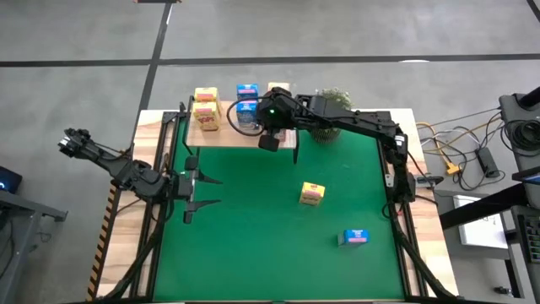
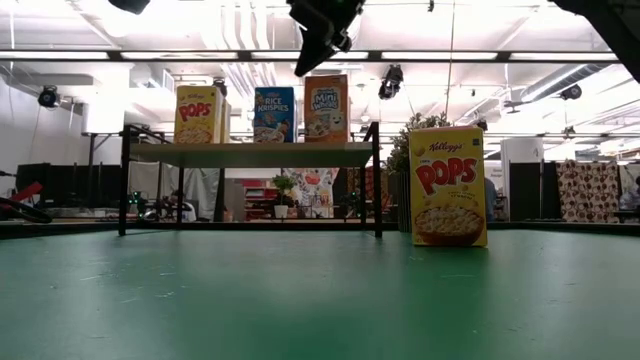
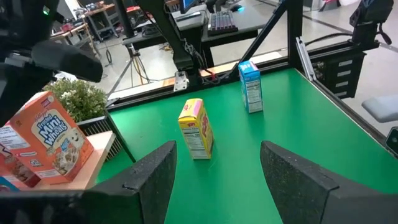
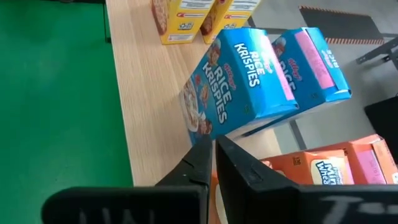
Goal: Stack cereal on shelf
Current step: Put the orange cereal box on the shelf, then put the yellow cereal box on the shelf
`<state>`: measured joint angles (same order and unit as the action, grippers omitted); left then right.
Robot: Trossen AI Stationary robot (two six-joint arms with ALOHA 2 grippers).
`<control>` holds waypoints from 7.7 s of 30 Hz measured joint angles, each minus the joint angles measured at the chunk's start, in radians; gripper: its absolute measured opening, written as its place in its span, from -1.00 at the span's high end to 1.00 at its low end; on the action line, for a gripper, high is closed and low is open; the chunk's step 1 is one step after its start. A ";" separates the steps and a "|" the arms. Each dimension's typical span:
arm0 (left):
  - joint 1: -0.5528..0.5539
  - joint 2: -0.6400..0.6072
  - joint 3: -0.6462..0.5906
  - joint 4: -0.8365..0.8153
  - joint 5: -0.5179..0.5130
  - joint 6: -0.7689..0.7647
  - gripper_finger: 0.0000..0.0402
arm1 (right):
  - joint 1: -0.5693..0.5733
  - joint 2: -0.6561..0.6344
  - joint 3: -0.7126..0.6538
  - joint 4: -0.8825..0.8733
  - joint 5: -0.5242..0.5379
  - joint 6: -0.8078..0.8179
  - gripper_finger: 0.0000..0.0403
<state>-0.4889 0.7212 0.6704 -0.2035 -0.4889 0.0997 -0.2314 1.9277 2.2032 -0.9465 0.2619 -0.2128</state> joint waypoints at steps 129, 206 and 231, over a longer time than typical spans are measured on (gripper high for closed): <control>0.000 0.002 0.000 0.019 -0.001 0.162 -0.07 | 0.347 -0.281 -0.567 -0.320 -0.103 0.527 0.02; 0.000 -0.344 -0.034 -0.055 -0.382 0.018 -0.07 | 0.251 -0.295 -0.498 0.497 -0.104 0.033 0.37; 0.000 -0.567 -0.122 -0.051 -0.372 0.023 -0.07 | 0.079 0.124 0.100 0.165 -0.135 -0.116 0.35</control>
<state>-0.4892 0.1538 0.5488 -0.2546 -0.8612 0.1226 -0.1524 2.0514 2.3028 -0.7811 0.1272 -0.3286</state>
